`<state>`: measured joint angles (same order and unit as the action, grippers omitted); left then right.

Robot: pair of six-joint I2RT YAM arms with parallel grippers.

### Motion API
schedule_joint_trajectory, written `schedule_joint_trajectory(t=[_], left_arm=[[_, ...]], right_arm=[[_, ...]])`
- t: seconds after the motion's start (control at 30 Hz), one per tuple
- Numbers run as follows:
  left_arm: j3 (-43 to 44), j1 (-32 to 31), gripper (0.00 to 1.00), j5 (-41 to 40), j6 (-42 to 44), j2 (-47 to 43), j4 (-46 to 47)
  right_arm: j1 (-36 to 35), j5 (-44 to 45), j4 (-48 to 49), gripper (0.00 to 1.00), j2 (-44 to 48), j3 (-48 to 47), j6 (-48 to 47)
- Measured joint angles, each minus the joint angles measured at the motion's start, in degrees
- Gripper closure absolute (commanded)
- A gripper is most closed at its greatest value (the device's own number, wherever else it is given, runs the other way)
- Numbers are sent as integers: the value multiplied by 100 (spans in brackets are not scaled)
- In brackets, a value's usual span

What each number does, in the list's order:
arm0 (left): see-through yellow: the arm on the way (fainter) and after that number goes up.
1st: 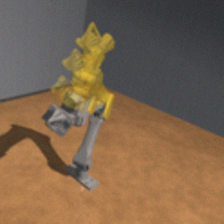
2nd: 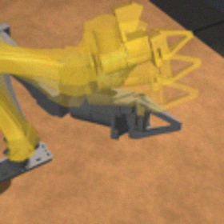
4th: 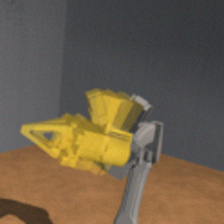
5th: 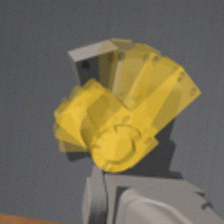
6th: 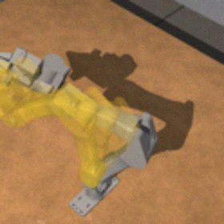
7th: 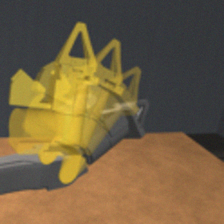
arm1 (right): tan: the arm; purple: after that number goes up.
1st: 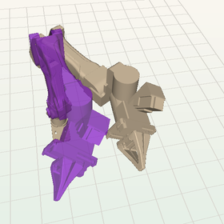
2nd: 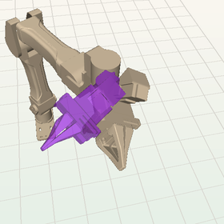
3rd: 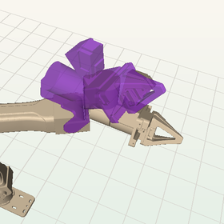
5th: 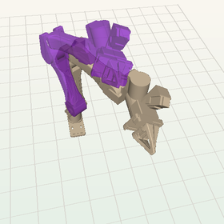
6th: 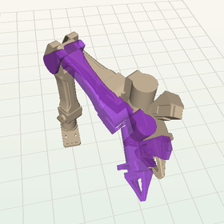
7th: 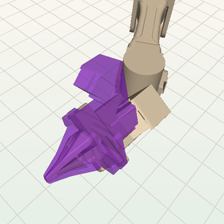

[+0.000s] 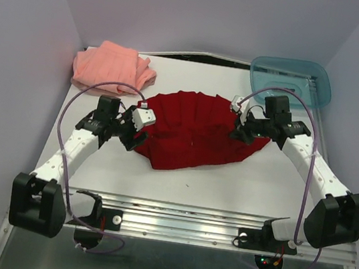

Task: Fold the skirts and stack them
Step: Flatten the skirt out

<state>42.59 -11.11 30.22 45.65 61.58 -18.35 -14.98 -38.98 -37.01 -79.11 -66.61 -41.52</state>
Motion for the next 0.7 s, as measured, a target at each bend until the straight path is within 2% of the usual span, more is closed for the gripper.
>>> schedule_joint_trajectory(t=[0.13, 0.33, 0.47, 0.7], left_arm=[[527, 234, 13, 643, -361, 1106, -293], [1213, 348, 14, 1541, -658, 2282, -595], [1519, 348, 16, 2120, -428, 2907, -997], [1823, 350, 21, 2673, 151, 3495, -1681]], right_arm=[[-7, 94, 205, 99, 68, 188, 238], [-7, 186, 321, 99, 55, 195, 435], [-7, 232, 326, 99, 55, 195, 459], [-7, 313, 350, 99, 55, 195, 518]])
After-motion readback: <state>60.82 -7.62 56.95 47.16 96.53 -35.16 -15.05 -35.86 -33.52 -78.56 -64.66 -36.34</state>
